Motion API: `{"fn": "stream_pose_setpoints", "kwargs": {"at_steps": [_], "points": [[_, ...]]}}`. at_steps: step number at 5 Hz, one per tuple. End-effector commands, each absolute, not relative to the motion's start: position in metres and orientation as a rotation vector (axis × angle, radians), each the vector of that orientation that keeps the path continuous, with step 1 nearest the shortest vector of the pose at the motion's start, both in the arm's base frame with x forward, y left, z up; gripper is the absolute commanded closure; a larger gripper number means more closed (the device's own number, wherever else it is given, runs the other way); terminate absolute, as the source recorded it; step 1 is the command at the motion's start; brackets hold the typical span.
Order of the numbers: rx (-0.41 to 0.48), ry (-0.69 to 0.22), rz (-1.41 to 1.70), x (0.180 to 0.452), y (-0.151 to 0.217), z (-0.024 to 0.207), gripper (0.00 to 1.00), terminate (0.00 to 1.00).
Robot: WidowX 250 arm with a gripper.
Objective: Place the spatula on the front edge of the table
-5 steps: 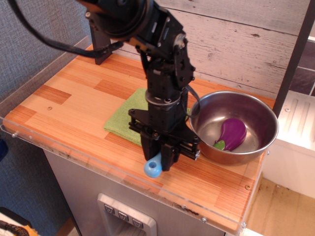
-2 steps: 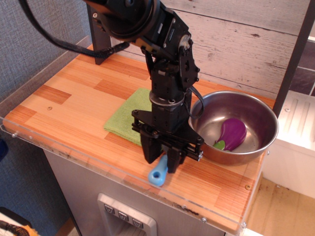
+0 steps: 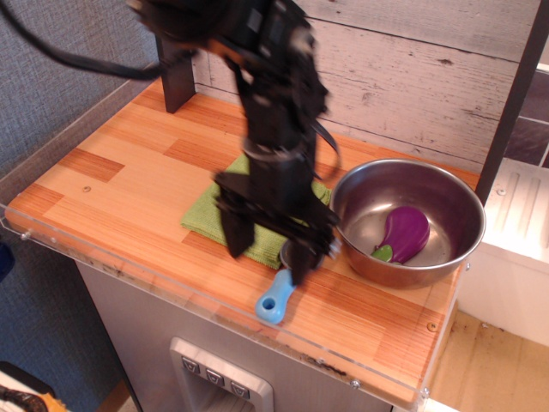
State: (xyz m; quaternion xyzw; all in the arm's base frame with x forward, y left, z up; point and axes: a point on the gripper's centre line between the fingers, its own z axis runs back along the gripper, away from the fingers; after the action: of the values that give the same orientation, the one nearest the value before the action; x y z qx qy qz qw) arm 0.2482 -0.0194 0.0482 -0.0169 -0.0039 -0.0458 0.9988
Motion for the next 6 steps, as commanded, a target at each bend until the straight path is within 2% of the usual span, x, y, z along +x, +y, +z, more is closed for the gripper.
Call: {"fn": "stream_pose_setpoints", "kwargs": {"at_steps": [1, 3, 4, 6], "points": [[-0.025, -0.094, -0.002, 0.258, 0.036, 0.093, 0.0, 0.0], [-0.018, -0.117, -0.001, 0.265, 0.05, 0.099, 0.0, 0.0], [0.031, -0.074, -0.071, 0.268, 0.051, 0.101, 0.0, 0.0], [0.031, -0.074, -0.071, 0.268, 0.051, 0.101, 0.0, 0.0]]}}
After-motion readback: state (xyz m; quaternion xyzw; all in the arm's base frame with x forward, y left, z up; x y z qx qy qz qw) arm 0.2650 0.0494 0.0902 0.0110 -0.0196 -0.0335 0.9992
